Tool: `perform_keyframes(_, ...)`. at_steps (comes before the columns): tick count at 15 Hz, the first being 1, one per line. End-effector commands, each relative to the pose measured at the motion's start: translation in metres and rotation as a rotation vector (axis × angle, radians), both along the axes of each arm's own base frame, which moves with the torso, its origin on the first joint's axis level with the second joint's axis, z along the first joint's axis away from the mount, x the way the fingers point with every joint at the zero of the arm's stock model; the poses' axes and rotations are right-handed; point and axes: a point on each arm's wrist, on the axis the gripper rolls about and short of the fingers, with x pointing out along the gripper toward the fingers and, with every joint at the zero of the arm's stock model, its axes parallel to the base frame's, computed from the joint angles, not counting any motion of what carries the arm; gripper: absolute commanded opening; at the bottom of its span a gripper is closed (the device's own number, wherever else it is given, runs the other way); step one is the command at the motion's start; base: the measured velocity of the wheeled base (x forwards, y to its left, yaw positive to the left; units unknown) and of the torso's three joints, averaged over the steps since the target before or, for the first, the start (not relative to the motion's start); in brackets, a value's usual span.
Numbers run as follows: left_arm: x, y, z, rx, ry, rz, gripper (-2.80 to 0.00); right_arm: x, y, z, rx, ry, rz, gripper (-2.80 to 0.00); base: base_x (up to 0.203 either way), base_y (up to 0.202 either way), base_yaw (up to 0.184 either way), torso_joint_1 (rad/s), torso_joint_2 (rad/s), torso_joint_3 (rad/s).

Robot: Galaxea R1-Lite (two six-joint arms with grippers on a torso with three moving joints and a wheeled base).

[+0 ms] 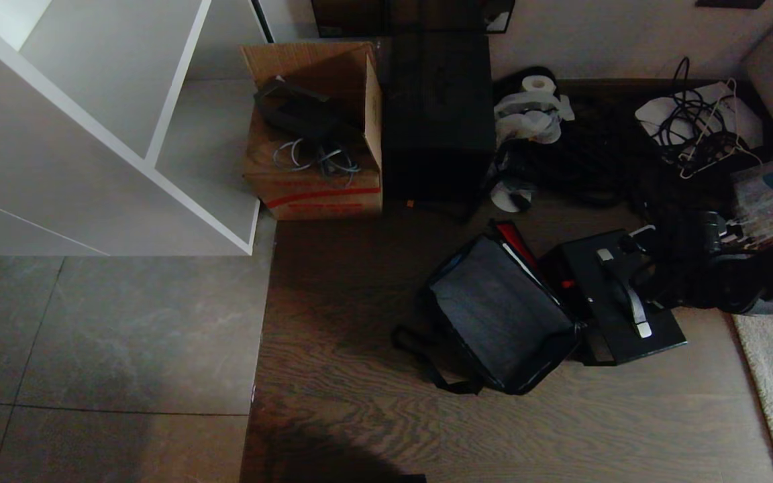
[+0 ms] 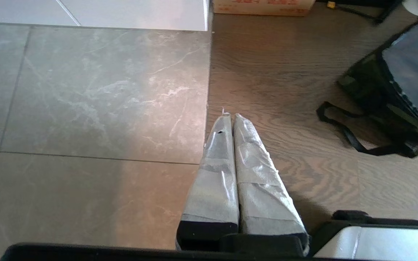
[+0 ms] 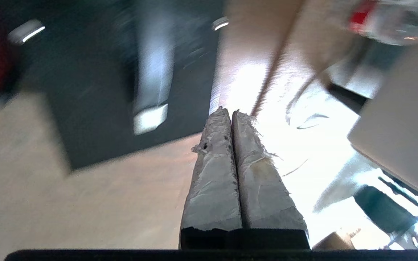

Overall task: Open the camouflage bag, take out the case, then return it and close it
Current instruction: Grip the handle again

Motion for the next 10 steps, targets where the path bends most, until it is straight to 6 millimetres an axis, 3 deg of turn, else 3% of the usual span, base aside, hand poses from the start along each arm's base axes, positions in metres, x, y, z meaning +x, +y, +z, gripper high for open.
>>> perform_keyframes(1,0.000,0.000,0.000,0.000,0.000,0.000,-2.80,-0.024,0.005,0.013,0.038,0.015,0.054,-2.80,0.000,0.000,0.000,0.000,0.00,0.000)
perform_keyframes(4,0.000,0.000,0.000,0.000,0.000,0.000,-2.80,-0.057,0.009,0.039,0.065,-0.005,0.094,-2.80,0.000,0.000,0.000,0.000,0.00,0.000)
perform_keyframes(10,0.000,0.000,0.000,0.000,-0.001,0.000,-2.80,-0.177,0.023,0.057,0.143,-0.039,0.179,-2.80,0.000,0.000,0.000,0.000,0.00,0.000)
